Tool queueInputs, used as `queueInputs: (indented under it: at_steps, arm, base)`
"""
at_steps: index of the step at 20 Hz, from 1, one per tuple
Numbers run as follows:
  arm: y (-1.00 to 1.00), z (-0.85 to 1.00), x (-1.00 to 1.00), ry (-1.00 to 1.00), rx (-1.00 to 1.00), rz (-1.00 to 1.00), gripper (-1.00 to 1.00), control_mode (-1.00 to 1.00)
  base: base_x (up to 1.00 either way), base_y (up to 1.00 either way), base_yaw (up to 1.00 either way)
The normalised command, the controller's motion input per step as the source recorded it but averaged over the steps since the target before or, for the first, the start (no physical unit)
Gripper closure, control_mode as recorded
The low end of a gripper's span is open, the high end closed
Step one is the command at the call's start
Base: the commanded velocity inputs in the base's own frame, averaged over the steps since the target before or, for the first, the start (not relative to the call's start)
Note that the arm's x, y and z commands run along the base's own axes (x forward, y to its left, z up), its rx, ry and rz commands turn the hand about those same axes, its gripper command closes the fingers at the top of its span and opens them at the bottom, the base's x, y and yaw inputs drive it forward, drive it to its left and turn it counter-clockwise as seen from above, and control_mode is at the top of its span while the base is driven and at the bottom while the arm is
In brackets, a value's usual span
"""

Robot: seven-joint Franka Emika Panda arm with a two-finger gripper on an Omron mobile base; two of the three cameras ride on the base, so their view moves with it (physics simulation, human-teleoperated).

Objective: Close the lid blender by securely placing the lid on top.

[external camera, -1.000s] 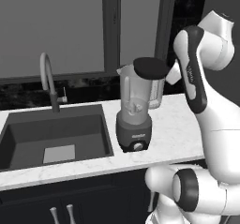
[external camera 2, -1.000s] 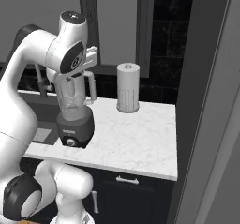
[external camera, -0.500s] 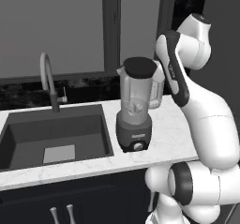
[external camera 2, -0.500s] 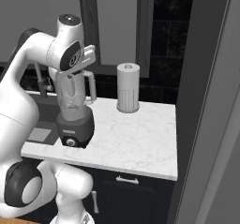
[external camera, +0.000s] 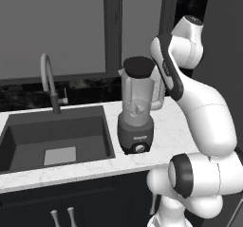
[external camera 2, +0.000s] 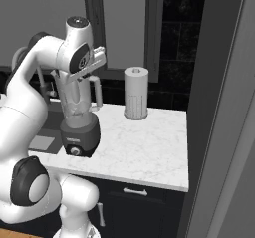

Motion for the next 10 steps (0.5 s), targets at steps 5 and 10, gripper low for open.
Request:
queueInputs:
  at_steps: [5, 10]
  arm:
    - [0.17, 0.00, 0.37, 0.01, 0.00, -0.11, 1.00, -1.00]
    - [0.22, 0.00, 0.22, 0.03, 0.00, -0.10, 1.00, -1.00]
  base:
    - [0.00, 0.00, 0.00]
    - [0.00, 0.00, 0.00]
